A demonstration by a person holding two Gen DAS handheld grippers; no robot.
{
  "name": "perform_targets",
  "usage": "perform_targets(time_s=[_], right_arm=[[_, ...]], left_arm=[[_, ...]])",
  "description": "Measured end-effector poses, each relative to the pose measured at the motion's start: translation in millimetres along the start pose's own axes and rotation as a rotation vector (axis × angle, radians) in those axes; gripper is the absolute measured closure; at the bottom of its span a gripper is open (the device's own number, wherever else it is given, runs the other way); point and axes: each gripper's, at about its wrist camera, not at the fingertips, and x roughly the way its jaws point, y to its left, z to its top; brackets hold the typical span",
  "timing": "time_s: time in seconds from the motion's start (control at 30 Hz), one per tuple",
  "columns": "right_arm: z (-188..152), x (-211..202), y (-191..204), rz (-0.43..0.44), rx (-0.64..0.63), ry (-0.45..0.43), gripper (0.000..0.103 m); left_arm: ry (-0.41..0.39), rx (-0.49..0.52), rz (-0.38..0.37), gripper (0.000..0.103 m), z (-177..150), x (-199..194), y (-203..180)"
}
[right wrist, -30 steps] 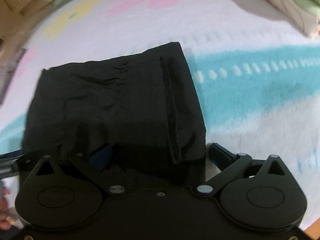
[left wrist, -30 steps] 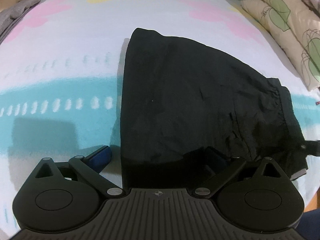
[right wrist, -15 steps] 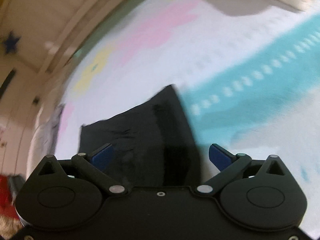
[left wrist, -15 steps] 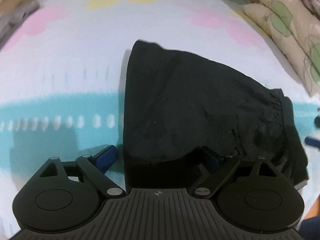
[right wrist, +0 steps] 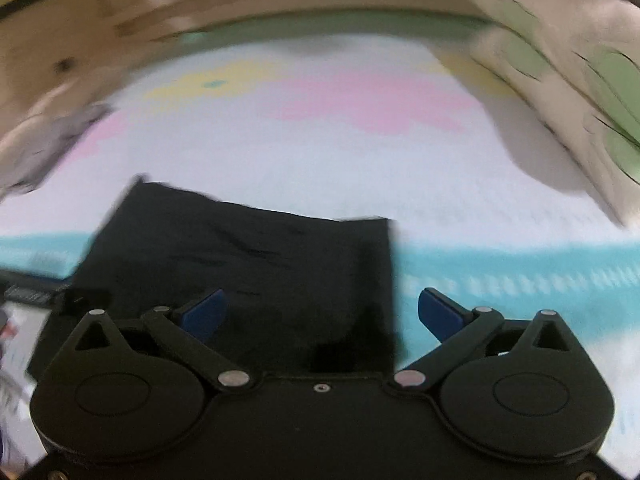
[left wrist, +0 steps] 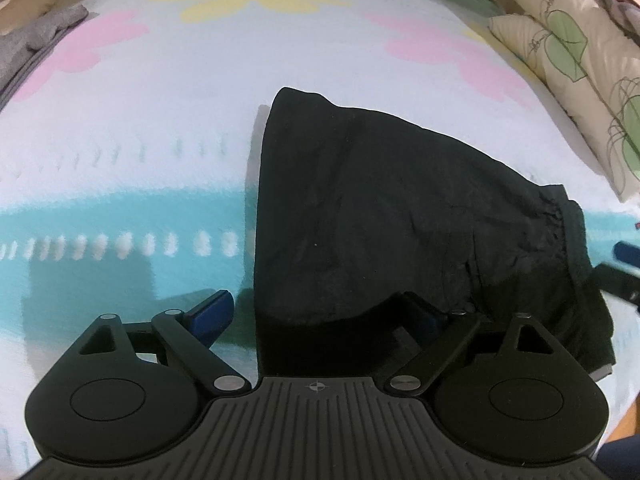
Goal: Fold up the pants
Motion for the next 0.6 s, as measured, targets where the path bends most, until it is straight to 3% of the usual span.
perform_targets(time_s=[0.07, 0.17, 0.43, 0.6], right_arm=[[-1.5, 6.1, 0.8, 0.047, -0.004, 0.044, 0.012], [-2.1, 15.8, -7.3, 0.036, 0.041, 0.112, 0.022], [-4.3, 30.9, -26.8, -0.007, 0.182, 0.17, 0.014], [-13.2, 40.3, -37.5, 0.071, 0.26, 0.218, 0.009]], left_arm=[[-0.004, 0.013, 0.007, 0.013, -0.2, -1.1, -1.5], [-0.017, 0.035, 0.021, 0.013, 0.2, -3.4, -4.0], [-0.005, 0.037, 0.007, 0.013, 0.9, 0.0, 2.1], [0.024, -0.028, -0.055, 0.011, 3.9, 11.1, 17.0]])
